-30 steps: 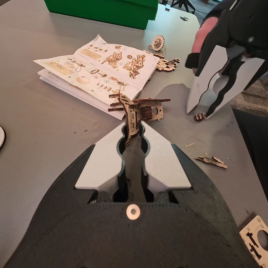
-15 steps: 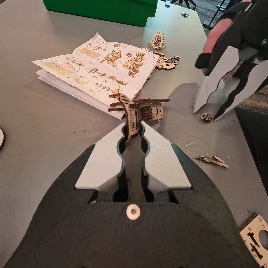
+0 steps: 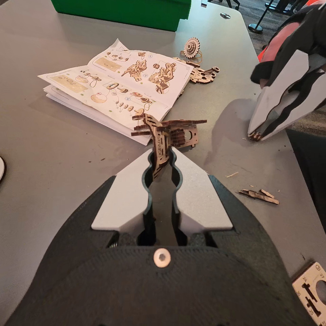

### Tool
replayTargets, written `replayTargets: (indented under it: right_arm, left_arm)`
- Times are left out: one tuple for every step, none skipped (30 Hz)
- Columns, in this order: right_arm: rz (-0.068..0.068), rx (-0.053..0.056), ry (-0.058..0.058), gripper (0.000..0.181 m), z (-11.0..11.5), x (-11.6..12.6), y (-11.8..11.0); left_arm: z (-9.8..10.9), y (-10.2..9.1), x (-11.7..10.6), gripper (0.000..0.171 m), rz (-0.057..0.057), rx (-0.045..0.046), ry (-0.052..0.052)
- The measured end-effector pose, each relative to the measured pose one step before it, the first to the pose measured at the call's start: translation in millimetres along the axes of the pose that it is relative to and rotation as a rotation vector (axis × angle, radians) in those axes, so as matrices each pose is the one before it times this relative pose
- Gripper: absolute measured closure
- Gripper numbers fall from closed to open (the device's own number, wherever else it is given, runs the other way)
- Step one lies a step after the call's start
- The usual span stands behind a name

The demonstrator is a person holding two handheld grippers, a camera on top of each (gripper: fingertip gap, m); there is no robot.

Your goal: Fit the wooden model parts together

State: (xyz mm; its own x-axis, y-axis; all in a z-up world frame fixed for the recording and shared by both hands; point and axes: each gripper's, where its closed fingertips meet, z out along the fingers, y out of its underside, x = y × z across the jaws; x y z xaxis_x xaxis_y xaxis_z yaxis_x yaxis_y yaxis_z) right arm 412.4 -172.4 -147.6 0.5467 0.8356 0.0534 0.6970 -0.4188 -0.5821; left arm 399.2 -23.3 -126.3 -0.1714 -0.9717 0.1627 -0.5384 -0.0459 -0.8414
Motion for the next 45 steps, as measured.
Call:
replayTargets:
  right_arm:
    - [0.0143,-0.0029,0.0063,0.169,-1.46,1.61,3.51]
    - [0.0146,-0.0008,0.0070,0.169,-1.48,1.86,3.99]
    - [0.0114,0.0067,0.0161,0.169,-1.83,3.07,3.09]
    - [0.0152,0.0061,0.0133,0.169,-2.19,2.65,2.92]
    - [0.0164,0.0050,0.0110,0.169,-2.51,2.51,2.70]
    - [0.0142,0.0044,0.0165,0.169,-2.67,3.16,2.86]
    - [0.0156,0.0017,0.0143,0.169,-2.60,3.25,3.43]
    - [0.0161,0.0006,0.0155,0.169,-2.47,3.64,3.98]
    - [0.0190,0.0007,0.0198,0.169,-2.34,4.54,4.18]
    - [0.0228,-0.0008,0.0206,0.169,-2.17,4.98,4.60]
    - [0.0206,-0.0016,0.0197,0.169,-1.96,4.94,4.69]
    - [0.0144,0.0031,0.0150,0.169,-2.02,4.03,3.98]
    - [0.0143,0.0040,0.0133,0.168,-1.76,3.74,3.57]
    - [0.0159,-0.0007,0.0160,0.169,-1.15,4.12,3.82]
    - [0.0138,0.0015,0.0102,0.168,-0.76,3.15,3.19]
    - [0.0123,0.0118,0.0044,0.169,-0.71,2.15,1.22]
    - [0.0119,0.0093,0.0091,0.169,-0.40,2.64,0.88]
    - [0.0083,0.0086,0.0104,0.169,-0.26,2.46,0.48]
    - [0.0037,0.0073,0.0023,0.168,0.06,0.92,-0.08]
    - [0.0018,0.0058,-0.0005,0.168,0.31,0.00,-0.38]
    - [0.0000,0.0053,0.0024,0.168,0.53,0.10,-0.65]
    - [-0.0010,0.0064,0.0015,0.168,0.73,-0.27,-0.82]
    - [-0.0009,0.0067,-0.0027,0.168,0.73,-0.79,-0.99]
    - [0.0005,0.0065,-0.0045,0.168,0.64,-0.77,-0.83]
    - [0.0012,0.0061,-0.0001,0.168,0.72,-0.07,-0.88]
    - [-0.0005,0.0060,0.0037,0.168,0.73,0.36,-0.91]
    - [-0.0034,0.0065,0.0047,0.168,0.88,0.18,-0.86]
    - [-0.0037,0.0068,0.0050,0.168,0.91,0.23,-1.07]
    - [-0.0012,0.0078,0.0025,0.168,1.08,-0.16,-1.14]
    - [0.0001,0.0079,0.0014,0.168,1.24,-0.23,-1.15]
    - [-0.0011,0.0049,0.0019,0.169,1.48,-0.14,-0.47]
    - [-0.0008,0.0016,0.0000,0.168,1.89,-0.55,0.05]
    - [0.0008,0.0061,-0.0064,0.168,1.81,-1.61,-0.34]
    - [0.0035,0.0135,-0.0045,0.168,1.13,-1.17,-1.42]
    - [0.0040,0.0098,0.0001,0.168,0.83,-0.26,-0.82]
    - [0.0025,0.0041,-0.0010,0.168,0.31,-0.08,-0.30]
    - [0.0033,-0.0003,-0.0010,0.168,-0.03,0.27,-0.02]
    - [0.0048,0.0002,-0.0001,0.167,0.08,0.64,0.01]
    - [0.0039,-0.0001,-0.0023,0.167,0.01,0.12,0.06]
    - [0.0018,0.0000,-0.0027,0.166,0.07,-0.09,-0.03]
    - [0.0013,0.0003,-0.0010,0.165,0.01,-0.01,-0.01]
    - [0.0018,0.0003,-0.0012,0.165,0.06,-0.02,-0.05]
    - [0.0016,0.0003,-0.0018,0.164,-0.04,-0.06,0.04]
    - [0.0002,0.0004,-0.0003,0.163,0.03,-0.06,-0.06]
    - [-0.0003,0.0006,0.0014,0.163,0.02,0.08,-0.07]
  left_arm:
    - [-0.01,-0.04,0.02,0.159,-0.0005,0.00022,0.0005]
    - [0.03,0.08,0.02,0.159,-0.0007,0.00000,0.0006]
    - [-0.03,0.01,-0.02,0.159,-0.0005,-0.00010,0.0003]
    - [0.12,0.06,-0.01,0.159,-0.0002,-0.00021,0.0001]
    - [0.06,-0.01,0.02,0.159,0.0001,-0.00035,0.0003]
    - [0.10,0.09,0.03,0.159,-0.0002,-0.00044,0.0004]
    - [-0.01,0.01,0.11,0.159,0.0000,-0.00010,0.0008]
    - [0.02,0.00,0.10,0.159,0.0006,0.00000,0.0003]
    - [0.10,0.01,0.14,0.159,0.0010,-0.00042,0.0002]
    - [0.09,0.03,0.08,0.159,0.0006,-0.00056,-0.0004]
    - [0.10,0.10,0.01,0.159,0.0001,-0.00049,0.0004]
    - [0.02,0.01,0.25,0.159,0.0001,-0.00007,0.0012]
    - [0.07,-0.02,0.19,0.159,0.0001,-0.00024,0.0016]
    - [0.09,0.13,0.02,0.159,0.0003,-0.00068,0.0005]
    - [0.09,0.04,0.14,0.159,0.0010,-0.00059,0.0002]
    - [0.09,0.09,0.34,0.159,0.0013,-0.00094,0.0011]
    - [0.19,0.13,0.08,0.159,0.0012,-0.00105,0.0002]
    - [0.06,0.08,0.23,0.159,0.0007,-0.00094,0.0008]
    - [0.13,0.14,0.18,0.159,-0.0001,-0.00117,0.0016]
    - [0.20,0.20,0.04,0.159,-0.0012,-0.00146,0.0017]
    - [0.09,0.07,0.00,0.159,-0.0017,-0.00077,0.0016]
    - [0.03,0.08,0.07,0.159,-0.0006,0.00001,0.0010]
    - [0.02,0.02,0.09,0.159,0.0003,-0.00013,0.0001]
    - [0.07,0.08,0.14,0.159,0.0008,-0.00090,0.0002]
    - [0.17,0.16,0.05,0.159,0.0010,-0.00129,-0.0002]
    - [0.01,-0.04,0.05,0.159,0.0017,-0.00022,-0.0010]
    - [0.07,0.01,0.14,0.159,0.0014,-0.00001,-0.0003]
    - [0.10,0.15,0.05,0.159,0.0005,-0.00085,0.0002]
    - [0.05,0.06,0.09,0.159,0.0004,-0.00080,0.0003]
    - [0.02,0.02,0.00,0.159,0.0010,-0.00009,-0.0002]
    - [0.03,0.05,0.10,0.159,0.0008,-0.00029,-0.0003]
    - [0.10,0.01,0.00,0.159,0.0001,-0.00085,0.0003]
    - [0.10,0.09,0.01,0.159,0.0000,-0.00046,0.0003]
    - [-0.13,-0.04,0.04,0.159,0.0001,0.00009,0.0001]
    - [0.02,-0.04,0.03,0.159,0.0002,0.00028,0.0003]
    - [0.01,-0.01,0.15,0.159,-0.0001,0.00008,0.0010]
    - [0.09,0.06,0.02,0.159,-0.0002,-0.00025,0.0010]
    - [0.03,0.04,0.04,0.159,-0.0002,-0.00066,0.0003]
    - [-0.02,0.04,-0.02,0.159,0.0001,-0.00031,0.0000]
    - [0.13,0.08,0.12,0.159,0.0004,-0.00037,0.0007]
    - [0.03,0.05,0.09,0.159,0.0001,-0.00075,0.0008]
    - [0.09,0.12,0.02,0.159,-0.0001,-0.00069,0.0003]
    - [0.08,0.00,-0.02,0.159,0.0005,-0.00039,-0.0005]
    - [0.01,0.03,0.06,0.159,0.0006,-0.00017,0.0001]
    - [-0.02,0.03,0.01,0.159,0.0001,-0.00021,0.0001]
